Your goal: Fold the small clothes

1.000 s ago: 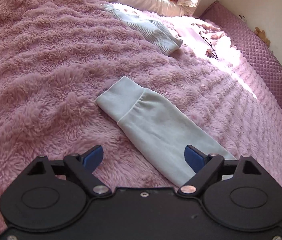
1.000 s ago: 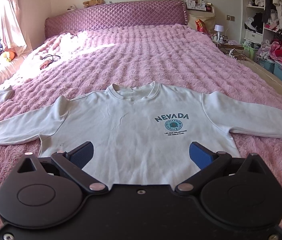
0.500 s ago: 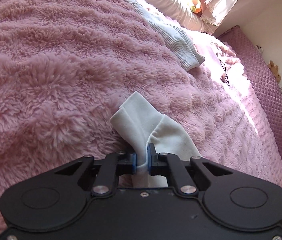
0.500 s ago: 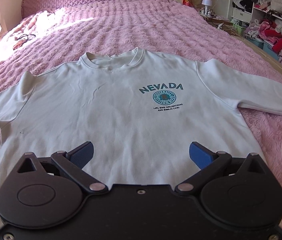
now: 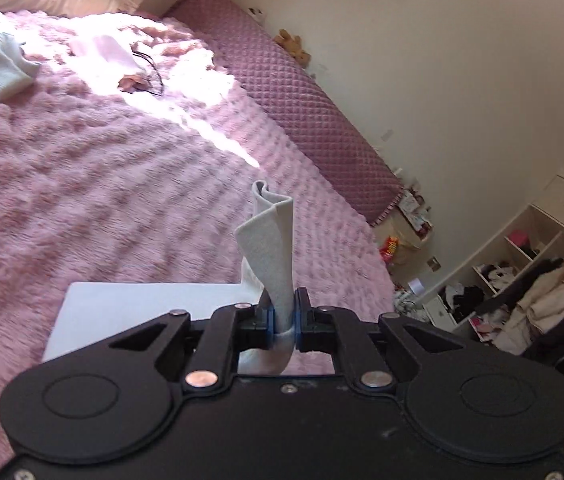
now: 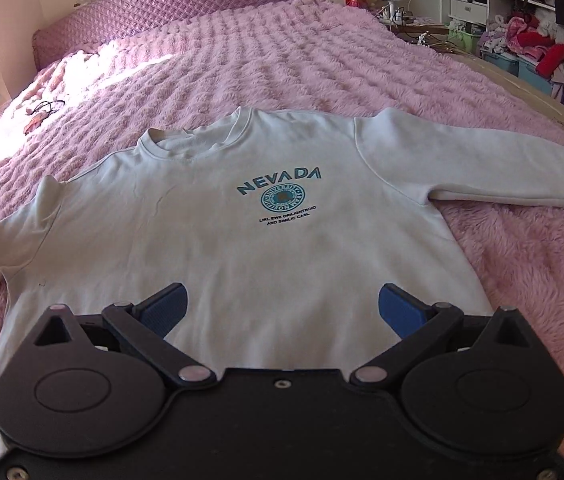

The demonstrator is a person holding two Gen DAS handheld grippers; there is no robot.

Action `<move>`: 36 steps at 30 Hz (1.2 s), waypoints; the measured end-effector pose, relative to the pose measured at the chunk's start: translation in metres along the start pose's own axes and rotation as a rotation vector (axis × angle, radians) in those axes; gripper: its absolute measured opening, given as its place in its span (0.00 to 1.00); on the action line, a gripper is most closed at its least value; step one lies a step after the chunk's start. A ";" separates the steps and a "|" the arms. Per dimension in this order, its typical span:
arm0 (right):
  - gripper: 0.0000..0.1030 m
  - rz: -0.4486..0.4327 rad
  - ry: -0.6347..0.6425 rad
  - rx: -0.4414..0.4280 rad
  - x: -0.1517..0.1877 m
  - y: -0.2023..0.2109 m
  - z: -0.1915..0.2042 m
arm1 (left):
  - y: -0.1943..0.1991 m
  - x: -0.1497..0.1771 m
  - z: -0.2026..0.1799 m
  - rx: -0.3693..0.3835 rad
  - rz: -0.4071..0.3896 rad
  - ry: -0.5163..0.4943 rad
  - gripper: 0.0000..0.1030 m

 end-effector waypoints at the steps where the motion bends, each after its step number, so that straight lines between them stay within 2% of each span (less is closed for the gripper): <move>1: 1.00 -0.001 -0.016 0.001 0.000 0.001 -0.008 | -0.020 0.021 -0.021 0.055 0.034 0.004 0.06; 3: 1.00 0.004 -0.054 0.004 0.001 0.002 -0.025 | -0.064 0.074 -0.060 0.153 0.122 0.018 0.06; 5: 1.00 0.016 -0.080 0.002 0.002 0.002 -0.039 | -0.104 0.133 -0.083 0.204 0.223 0.018 0.08; 6: 1.00 0.019 -0.088 0.007 0.003 0.001 -0.045 | -0.120 0.158 -0.088 0.206 0.275 0.012 0.26; 7: 1.00 0.019 -0.090 0.011 0.003 0.000 -0.051 | -0.138 0.190 -0.091 0.188 0.346 0.001 0.62; 8: 1.00 0.017 -0.089 0.012 0.002 -0.002 -0.056 | -0.146 0.211 -0.089 0.153 0.389 -0.004 0.73; 9: 1.00 0.015 -0.087 0.011 0.000 -0.005 -0.061 | -0.149 0.234 -0.085 0.129 0.419 -0.012 0.72; 11: 1.00 0.009 -0.097 -0.018 -0.007 -0.013 -0.069 | -0.138 0.254 -0.076 0.149 0.449 -0.035 0.71; 13: 1.00 0.003 -0.131 -0.065 -0.016 -0.024 -0.074 | -0.117 0.250 -0.055 0.121 0.430 -0.052 0.73; 15: 0.99 0.024 -0.185 -0.126 -0.025 -0.041 -0.073 | -0.094 0.230 -0.026 0.039 0.378 -0.091 0.77; 17: 0.91 0.067 -0.270 -0.230 -0.032 -0.063 -0.064 | -0.073 0.197 0.012 -0.067 0.329 -0.113 0.78; 19: 0.69 0.113 -0.352 -0.271 -0.036 -0.092 -0.050 | -0.052 0.181 0.050 -0.162 0.299 -0.085 0.78; 20: 0.64 0.137 -0.383 -0.278 -0.037 -0.107 -0.042 | -0.042 0.177 0.066 -0.201 0.291 -0.069 0.78; 22: 0.63 0.200 -0.432 -0.293 -0.037 -0.133 -0.027 | -0.029 0.172 0.091 -0.254 0.276 -0.046 0.78; 24: 0.63 0.209 -0.483 -0.293 -0.040 -0.148 -0.014 | -0.020 0.170 0.108 -0.274 0.269 -0.035 0.78; 27: 0.67 0.189 -0.464 -0.267 -0.049 -0.161 0.005 | -0.014 0.174 0.125 -0.284 0.277 -0.004 0.78; 28: 0.60 0.177 -0.457 -0.264 -0.055 -0.164 0.011 | -0.013 0.176 0.129 -0.286 0.277 0.002 0.78; 29: 0.46 0.162 -0.447 -0.269 -0.059 -0.164 0.013 | -0.016 0.178 0.132 -0.287 0.280 0.009 0.78; 30: 0.06 0.167 -0.413 -0.266 -0.066 -0.163 0.015 | -0.017 0.178 0.134 -0.291 0.279 0.018 0.78; 31: 0.07 0.173 -0.407 -0.275 -0.072 -0.161 0.014 | -0.019 0.179 0.133 -0.288 0.277 0.027 0.78; 34: 0.06 0.069 -0.443 -0.288 -0.092 -0.135 -0.011 | -0.027 0.176 0.123 -0.276 0.269 0.034 0.82; 36: 0.06 0.018 -0.448 -0.221 -0.097 -0.124 -0.037 | -0.031 0.177 0.119 -0.278 0.286 0.025 0.83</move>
Point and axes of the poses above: each gripper's, at about its wrist camera, not at the fingertips, and y roughly against the way its jaws point, z to its left, x to its underside, the point moved 8 cm from there along -y, roughly the way its jaws point, and after that the axes turned 13 degrees about x, right-handed, at the moved point
